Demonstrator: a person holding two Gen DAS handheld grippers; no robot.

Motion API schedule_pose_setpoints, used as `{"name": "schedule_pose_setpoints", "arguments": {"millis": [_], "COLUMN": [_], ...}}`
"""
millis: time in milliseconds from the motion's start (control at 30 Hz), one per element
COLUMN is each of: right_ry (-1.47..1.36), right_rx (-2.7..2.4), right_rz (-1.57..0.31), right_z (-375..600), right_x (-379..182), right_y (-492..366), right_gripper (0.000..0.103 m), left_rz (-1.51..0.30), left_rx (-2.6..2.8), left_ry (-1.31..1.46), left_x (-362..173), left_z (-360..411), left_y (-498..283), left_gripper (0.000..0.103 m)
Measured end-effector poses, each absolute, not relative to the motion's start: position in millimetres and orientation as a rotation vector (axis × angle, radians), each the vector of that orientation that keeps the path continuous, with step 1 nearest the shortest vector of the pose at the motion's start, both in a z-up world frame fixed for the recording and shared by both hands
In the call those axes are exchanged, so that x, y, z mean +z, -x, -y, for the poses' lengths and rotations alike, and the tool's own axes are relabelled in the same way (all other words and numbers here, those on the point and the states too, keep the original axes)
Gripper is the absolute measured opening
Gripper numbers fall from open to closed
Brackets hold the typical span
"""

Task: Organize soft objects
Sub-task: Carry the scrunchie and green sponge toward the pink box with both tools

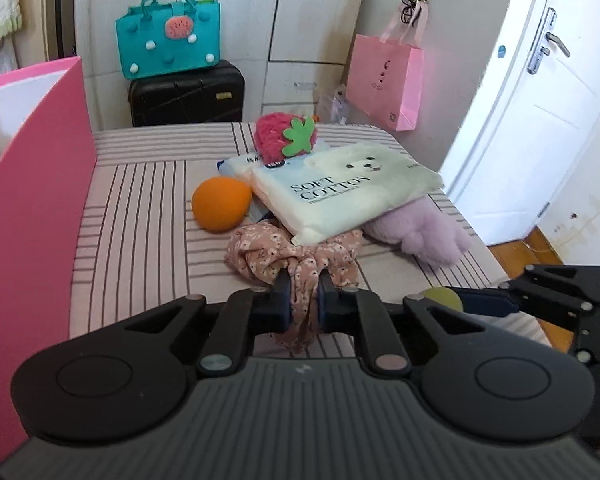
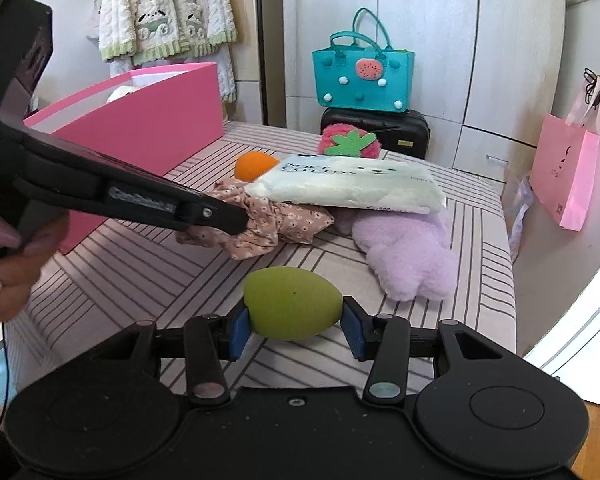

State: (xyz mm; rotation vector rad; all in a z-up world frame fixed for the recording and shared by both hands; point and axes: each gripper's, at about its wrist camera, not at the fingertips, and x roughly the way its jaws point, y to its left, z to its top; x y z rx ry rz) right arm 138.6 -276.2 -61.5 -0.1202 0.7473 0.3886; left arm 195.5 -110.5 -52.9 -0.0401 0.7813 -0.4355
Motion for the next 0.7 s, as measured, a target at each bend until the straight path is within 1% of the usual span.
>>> {"name": "schedule_pose_setpoints", "arguments": {"millis": [200,700], "right_ry": [0.113,0.110], "right_rx": [0.451,0.552], "right_rz": [-0.808,-0.888], "right_z": [267,248], "right_x": [-57,-29], "right_y": [-137,-116], "right_gripper": [0.052,0.052], "left_rz": [-0.846,-0.998], "left_rx": [-0.480,-0.519], "left_ry": [0.026,0.004], "left_x": [-39,-11], "left_z": [95,48], "left_y": [-183,-152], "left_gripper": [0.011,0.011]}}
